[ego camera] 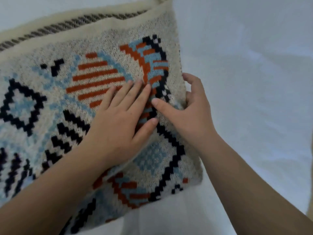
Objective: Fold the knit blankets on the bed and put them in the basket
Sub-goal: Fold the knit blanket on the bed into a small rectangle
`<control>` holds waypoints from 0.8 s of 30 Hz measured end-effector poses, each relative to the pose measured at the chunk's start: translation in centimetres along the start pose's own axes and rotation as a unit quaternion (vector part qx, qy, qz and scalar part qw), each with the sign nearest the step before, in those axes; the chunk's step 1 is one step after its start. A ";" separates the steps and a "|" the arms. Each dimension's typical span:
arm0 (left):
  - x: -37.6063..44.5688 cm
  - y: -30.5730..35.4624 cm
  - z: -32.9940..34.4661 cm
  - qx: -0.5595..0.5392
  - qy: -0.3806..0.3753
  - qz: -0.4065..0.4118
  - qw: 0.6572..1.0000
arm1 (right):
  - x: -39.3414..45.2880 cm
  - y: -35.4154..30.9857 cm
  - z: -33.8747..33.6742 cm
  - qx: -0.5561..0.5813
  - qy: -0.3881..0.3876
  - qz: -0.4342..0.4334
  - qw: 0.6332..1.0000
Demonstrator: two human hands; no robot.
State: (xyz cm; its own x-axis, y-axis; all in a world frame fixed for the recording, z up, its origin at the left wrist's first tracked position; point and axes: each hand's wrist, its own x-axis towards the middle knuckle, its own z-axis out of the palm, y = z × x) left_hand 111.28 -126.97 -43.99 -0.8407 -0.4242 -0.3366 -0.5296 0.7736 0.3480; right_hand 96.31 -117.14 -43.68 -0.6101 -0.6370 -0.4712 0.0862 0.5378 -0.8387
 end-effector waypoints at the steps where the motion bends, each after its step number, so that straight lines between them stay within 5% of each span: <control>1: -0.1 0.2 0.1 0.010 -0.007 -0.003 1.000 | -0.7 0.3 -0.4 0.023 -0.002 0.001 1.000; 9: -1.0 1.1 -0.5 0.011 -0.009 -0.033 0.999 | -5.3 3.5 -1.8 0.046 -0.055 0.046 0.996; 16: -9.0 4.8 5.4 0.094 -0.036 0.117 0.988 | -10.2 6.1 -2.4 0.017 -0.033 0.130 0.991; 24: -10.3 5.1 8.5 -0.004 -0.031 0.102 0.994 | -15.9 8.4 -2.9 0.044 -0.054 0.116 0.991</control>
State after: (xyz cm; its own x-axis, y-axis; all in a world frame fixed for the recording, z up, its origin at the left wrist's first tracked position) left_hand 118.19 -114.71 -46.19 -0.9224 -0.2284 -0.3115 -0.3496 0.8365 0.4219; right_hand 104.42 -100.85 -42.45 -0.4782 -0.5603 -0.6763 0.2857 0.6289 -0.7231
